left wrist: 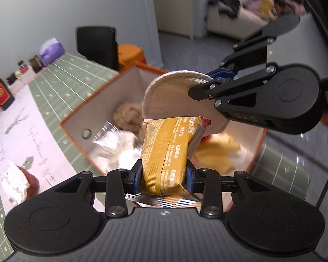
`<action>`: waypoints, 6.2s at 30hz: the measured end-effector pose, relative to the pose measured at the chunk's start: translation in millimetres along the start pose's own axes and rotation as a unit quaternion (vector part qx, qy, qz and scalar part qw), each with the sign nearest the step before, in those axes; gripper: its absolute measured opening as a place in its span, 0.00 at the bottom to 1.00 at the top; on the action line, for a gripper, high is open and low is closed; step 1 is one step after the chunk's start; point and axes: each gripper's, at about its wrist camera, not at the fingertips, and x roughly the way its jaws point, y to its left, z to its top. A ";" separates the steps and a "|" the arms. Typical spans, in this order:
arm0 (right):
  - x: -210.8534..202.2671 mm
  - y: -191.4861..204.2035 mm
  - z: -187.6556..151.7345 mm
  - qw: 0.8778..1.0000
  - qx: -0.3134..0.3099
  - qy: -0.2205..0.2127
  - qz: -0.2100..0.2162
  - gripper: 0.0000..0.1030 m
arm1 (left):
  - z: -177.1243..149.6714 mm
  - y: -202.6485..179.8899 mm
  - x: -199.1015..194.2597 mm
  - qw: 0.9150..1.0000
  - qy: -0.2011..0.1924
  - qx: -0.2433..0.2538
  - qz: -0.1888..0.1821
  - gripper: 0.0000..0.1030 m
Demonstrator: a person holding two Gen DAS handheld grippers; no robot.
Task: Organize soft objects
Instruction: 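Carry the pad and snack packet into the orange box and open both tools, then withdraw both tools toward the white plastic bag and red sponge, then grasp the white crumpled plastic bag with the left tool while the right tool grasps the red bear-shaped sponge, then carry the bag and sponge into the orange box and open both tools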
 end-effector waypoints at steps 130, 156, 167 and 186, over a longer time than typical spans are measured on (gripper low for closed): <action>262.5 205.8 199.7 0.988 -0.054 0.050 0.133 0.21 | -106.7 360.5 57.6 0.920 -0.021 -0.375 0.111 0.84; 273.6 239.0 195.1 0.970 -0.060 0.034 0.232 0.20 | -116.9 372.1 76.8 0.900 0.022 -0.425 0.092 0.36; 272.6 241.7 198.6 0.975 -0.070 0.034 0.207 0.74 | -121.1 370.1 41.3 0.910 0.003 -0.392 0.132 0.11; 293.4 265.8 196.6 0.975 -0.078 0.060 0.198 0.60 | -138.6 367.4 28.4 0.912 -0.015 -0.381 0.152 0.11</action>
